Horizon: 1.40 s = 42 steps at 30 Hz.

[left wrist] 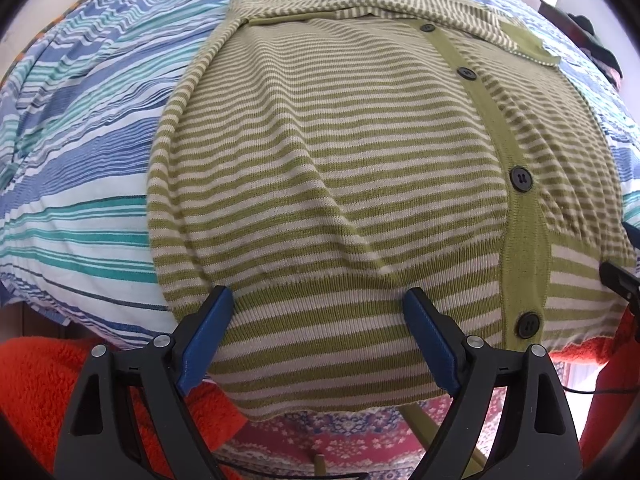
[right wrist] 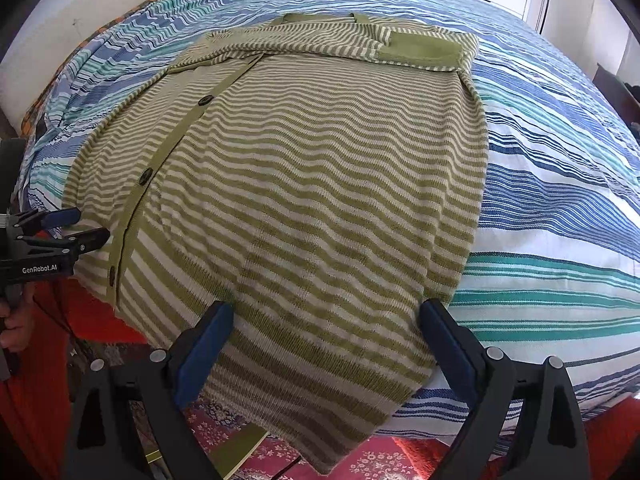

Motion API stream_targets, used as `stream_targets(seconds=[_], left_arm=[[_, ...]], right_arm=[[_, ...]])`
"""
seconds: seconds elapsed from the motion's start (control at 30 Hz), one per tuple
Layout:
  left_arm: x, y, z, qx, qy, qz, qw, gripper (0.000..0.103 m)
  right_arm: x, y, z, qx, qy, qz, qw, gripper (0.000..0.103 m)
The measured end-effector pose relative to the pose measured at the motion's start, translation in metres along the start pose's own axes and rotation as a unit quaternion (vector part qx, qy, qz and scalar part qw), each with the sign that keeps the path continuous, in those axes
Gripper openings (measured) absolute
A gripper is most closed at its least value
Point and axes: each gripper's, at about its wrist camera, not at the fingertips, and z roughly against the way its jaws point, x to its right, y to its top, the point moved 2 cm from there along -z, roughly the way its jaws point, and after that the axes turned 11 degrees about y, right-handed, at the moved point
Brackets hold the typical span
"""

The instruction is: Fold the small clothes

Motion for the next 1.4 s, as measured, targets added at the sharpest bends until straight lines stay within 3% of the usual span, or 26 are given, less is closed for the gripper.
stream_targets(seconds=[1.4], left_arm=[[-0.0031, -0.0025, 0.0009, -0.006, -0.003, 0.001, 1.0000, 0.089]], right_arm=[[-0.0050, -0.0044, 0.0028, -0.015, -0.009, 0.009, 1.000, 0.096]])
